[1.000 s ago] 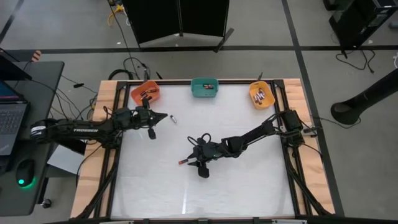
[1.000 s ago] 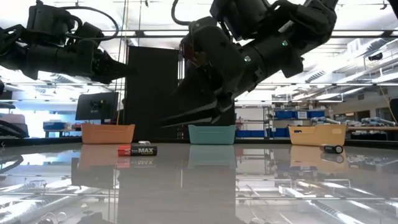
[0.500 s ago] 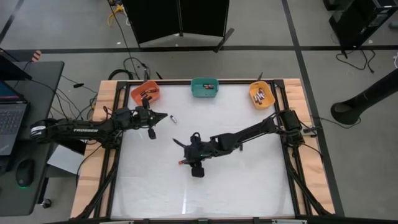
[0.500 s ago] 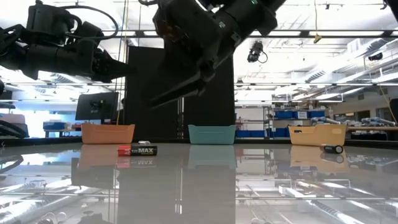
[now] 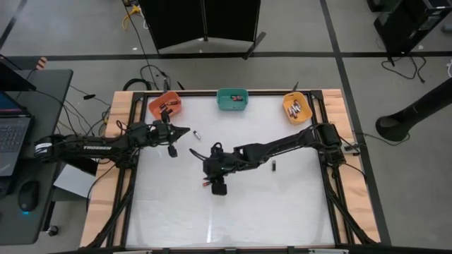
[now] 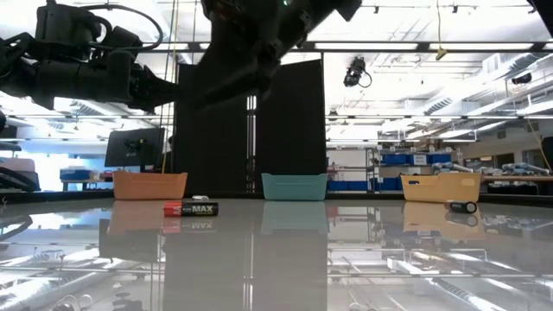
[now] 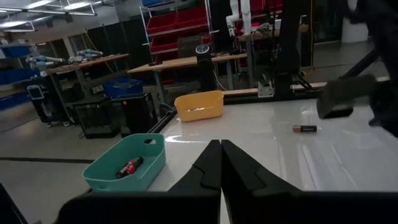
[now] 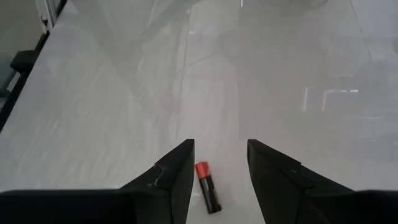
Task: Sort batteries
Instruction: Put the red battery into the green bin
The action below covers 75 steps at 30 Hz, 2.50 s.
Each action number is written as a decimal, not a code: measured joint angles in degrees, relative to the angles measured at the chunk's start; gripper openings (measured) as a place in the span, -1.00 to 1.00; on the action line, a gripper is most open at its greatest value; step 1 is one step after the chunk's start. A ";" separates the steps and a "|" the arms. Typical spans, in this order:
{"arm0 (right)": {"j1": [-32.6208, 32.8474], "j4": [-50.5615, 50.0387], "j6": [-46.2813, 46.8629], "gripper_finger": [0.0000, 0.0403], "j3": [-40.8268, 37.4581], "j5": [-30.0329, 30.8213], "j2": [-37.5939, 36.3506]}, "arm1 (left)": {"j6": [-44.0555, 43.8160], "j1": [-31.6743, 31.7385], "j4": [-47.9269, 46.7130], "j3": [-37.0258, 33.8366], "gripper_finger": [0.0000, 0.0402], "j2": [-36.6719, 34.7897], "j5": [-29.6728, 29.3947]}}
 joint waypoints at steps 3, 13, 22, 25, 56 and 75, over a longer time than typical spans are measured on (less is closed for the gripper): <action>-0.25 -1.66 -1.03 -0.21 1.65 -0.01 0.00 | 0.04 0.00 -0.01 0.00 -0.96 0.00 0.00; -0.29 -3.77 -2.36 -0.21 1.58 -0.92 3.44 | 1.26 -0.02 -0.09 0.00 -0.96 0.00 0.00; -0.37 -2.78 -3.45 -0.21 1.56 -1.88 8.32 | 1.02 -0.02 -0.26 0.00 -0.96 0.00 0.20; -0.37 -2.21 -3.90 -0.21 1.56 -2.79 10.03 | 0.98 -0.02 -0.24 0.00 -0.96 0.00 0.20; 1.56 -8.08 -10.32 -0.71 7.37 2.87 10.45 | 0.84 -0.02 -0.52 0.00 -0.96 0.00 -0.16; -17.63 -26.25 -15.91 -0.71 7.64 10.99 -3.17 | -0.26 -0.02 -0.60 0.00 -0.96 0.00 -2.36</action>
